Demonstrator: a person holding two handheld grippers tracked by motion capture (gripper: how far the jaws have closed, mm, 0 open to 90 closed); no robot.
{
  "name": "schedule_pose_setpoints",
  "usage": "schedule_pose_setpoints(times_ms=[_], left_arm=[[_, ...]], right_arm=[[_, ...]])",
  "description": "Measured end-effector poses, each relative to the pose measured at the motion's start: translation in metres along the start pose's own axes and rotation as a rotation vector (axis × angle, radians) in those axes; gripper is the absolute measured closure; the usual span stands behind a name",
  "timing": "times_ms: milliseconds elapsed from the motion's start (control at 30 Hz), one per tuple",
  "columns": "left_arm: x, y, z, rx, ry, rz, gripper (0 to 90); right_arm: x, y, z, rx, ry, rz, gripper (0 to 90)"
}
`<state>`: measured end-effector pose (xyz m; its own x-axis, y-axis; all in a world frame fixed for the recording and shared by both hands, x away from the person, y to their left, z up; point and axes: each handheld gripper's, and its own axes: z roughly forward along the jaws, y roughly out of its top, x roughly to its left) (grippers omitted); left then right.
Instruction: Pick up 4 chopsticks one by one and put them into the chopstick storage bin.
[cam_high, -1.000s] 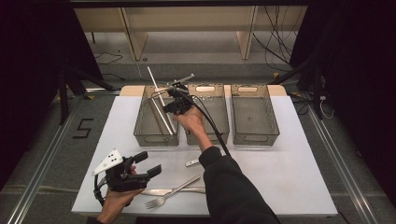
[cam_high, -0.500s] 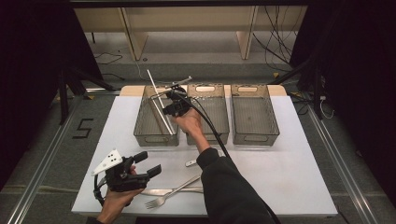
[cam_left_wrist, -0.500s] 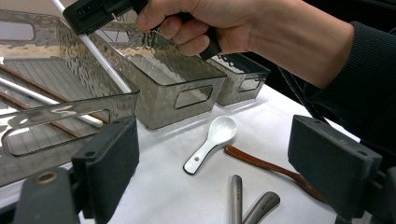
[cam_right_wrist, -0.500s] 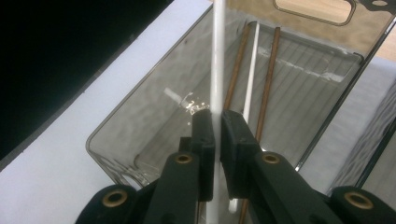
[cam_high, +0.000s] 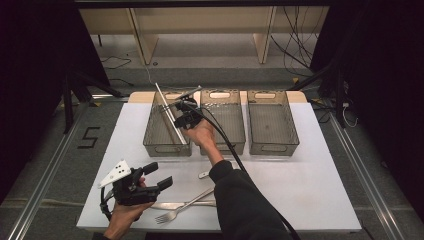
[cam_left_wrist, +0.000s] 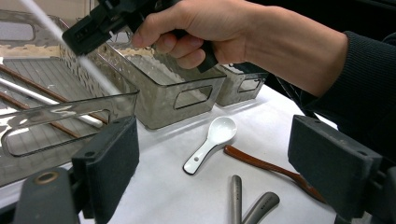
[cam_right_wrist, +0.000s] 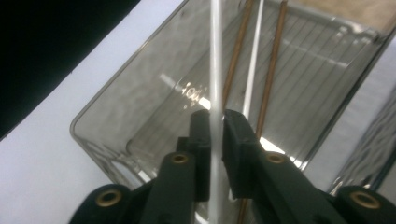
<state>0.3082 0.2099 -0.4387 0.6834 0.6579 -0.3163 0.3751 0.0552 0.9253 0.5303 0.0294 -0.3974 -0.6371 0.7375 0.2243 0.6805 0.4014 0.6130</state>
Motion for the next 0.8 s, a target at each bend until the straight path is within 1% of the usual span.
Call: schedule_pose_setpoints(times_ms=[67, 133, 200, 300, 367, 433, 533, 600, 800], left_arm=[[0.0, 0.0, 0.0, 0.001, 0.0, 0.002, 16.1], [0.0, 0.0, 0.0, 0.0, 0.0, 0.0, 16.1], [0.0, 0.0, 0.0, 0.0, 0.0, 0.0, 16.1], [0.0, 0.0, 0.0, 0.001, 0.001, 0.0, 16.1], [0.0, 0.0, 0.0, 0.004, 0.0, 0.001, 16.1], [0.0, 0.0, 0.0, 0.001, 0.001, 0.001, 16.1], [0.0, 0.0, 0.0, 0.007, 0.0, 0.005, 16.1], [0.001, 0.0, 0.0, 0.006, 0.0, 0.006, 16.1], [0.001, 0.0, 0.0, 0.007, 0.003, 0.006, 16.1]], right_arm=[[0.001, -0.001, 0.001, 0.005, -0.014, -0.013, 80.1], [0.0, -0.001, 0.0, 0.008, -0.011, -0.014, 79.3], [0.0, 0.0, -0.003, 0.0, -0.006, -0.012, 77.6], [-0.001, 0.002, -0.008, -0.01, 0.005, -0.019, 73.3], [-0.001, 0.002, -0.013, -0.006, 0.01, -0.027, 68.9], [-0.001, 0.002, -0.019, 0.003, 0.01, -0.048, 63.3], [0.001, 0.0, -0.029, 0.017, 0.039, -0.086, 55.7], [0.002, -0.002, -0.036, 0.021, 0.04, -0.104, 50.2], [0.005, -0.015, -0.058, 0.03, 0.057, -0.144, 42.2]])
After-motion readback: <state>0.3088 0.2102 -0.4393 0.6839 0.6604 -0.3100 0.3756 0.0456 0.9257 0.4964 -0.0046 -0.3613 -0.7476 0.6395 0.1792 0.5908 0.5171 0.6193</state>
